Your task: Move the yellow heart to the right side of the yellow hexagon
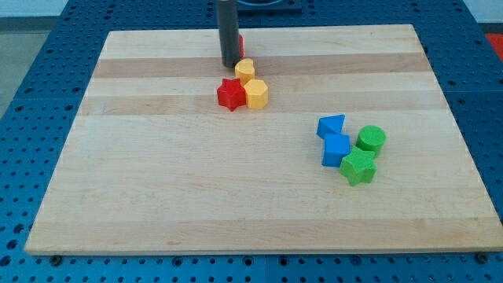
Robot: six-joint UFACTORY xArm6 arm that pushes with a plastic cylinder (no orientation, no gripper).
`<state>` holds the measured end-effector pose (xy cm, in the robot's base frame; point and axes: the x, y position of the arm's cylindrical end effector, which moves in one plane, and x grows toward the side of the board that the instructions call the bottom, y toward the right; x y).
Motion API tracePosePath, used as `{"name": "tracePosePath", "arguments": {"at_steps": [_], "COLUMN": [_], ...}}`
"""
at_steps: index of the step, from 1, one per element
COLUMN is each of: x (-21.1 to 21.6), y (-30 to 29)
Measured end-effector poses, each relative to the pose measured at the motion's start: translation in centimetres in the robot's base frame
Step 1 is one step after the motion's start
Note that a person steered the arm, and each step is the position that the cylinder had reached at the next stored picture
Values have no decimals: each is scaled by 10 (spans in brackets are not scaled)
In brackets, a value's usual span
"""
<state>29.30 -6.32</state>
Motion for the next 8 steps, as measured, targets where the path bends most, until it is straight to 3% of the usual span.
{"name": "tracePosePath", "arguments": {"at_steps": [2,5,8], "x": [29,-15,31], "y": [14,79,84]}}
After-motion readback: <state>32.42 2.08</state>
